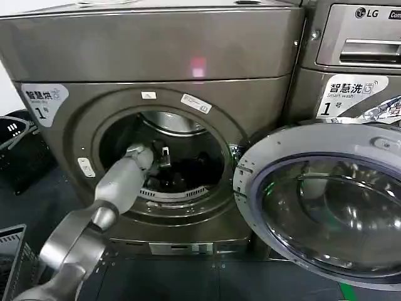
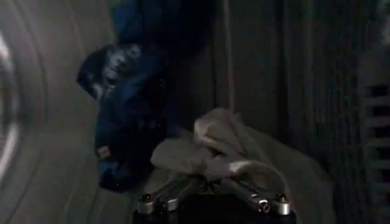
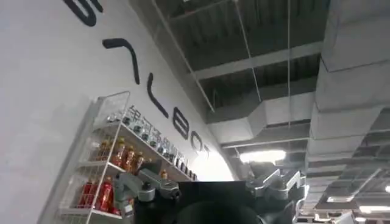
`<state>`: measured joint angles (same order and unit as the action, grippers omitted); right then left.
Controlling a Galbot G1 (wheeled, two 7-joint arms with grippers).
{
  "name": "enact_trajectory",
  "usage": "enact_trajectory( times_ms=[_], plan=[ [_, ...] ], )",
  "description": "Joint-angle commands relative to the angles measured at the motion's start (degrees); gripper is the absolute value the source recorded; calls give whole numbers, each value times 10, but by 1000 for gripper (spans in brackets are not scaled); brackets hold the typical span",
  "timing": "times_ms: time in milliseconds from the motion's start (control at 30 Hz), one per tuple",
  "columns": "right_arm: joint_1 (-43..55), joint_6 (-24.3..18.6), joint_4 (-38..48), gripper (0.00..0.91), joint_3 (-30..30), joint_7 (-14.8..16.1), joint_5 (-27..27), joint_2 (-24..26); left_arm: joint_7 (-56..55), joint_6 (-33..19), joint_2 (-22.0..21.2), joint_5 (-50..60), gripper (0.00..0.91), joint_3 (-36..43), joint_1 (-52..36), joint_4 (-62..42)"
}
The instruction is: Grasp the clothes from the dryer.
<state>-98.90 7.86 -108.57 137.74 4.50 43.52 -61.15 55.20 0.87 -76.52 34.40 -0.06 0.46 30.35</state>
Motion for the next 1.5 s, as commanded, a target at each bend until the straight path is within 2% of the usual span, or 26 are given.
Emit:
enact_trajectory(
  times_ms=[33,333,433,700,867,933,1100,1500],
  plan=[
    [0,-1,2,907,-2,0,-1,0,-119,16,17,-131,0,-66,61,132],
    [2,2,0,907,-6,-3,-6,0,-272,7,23,-265,0,-92,122,234],
    [0,2,5,907,-5,-6,-12,1,-321,-5,13,-289,0,-104,138,258],
    [-1,3,6,907,-4,-9,-39,2,-478,-31,-10,-316,0,-148,199,337],
    [-1,5,-1,907,-3,-4,-42,2,-582,-48,-32,-287,0,-173,264,402],
    [0,13,-5,907,1,0,-39,3,-600,-48,-43,-281,0,-184,288,420],
    [-5,0,-1,907,4,-6,-29,4,-617,-50,-64,-268,0,-201,321,444],
    [-6,-2,0,907,4,-6,-29,10,-615,-31,-67,-279,0,-215,314,440]
  ],
)
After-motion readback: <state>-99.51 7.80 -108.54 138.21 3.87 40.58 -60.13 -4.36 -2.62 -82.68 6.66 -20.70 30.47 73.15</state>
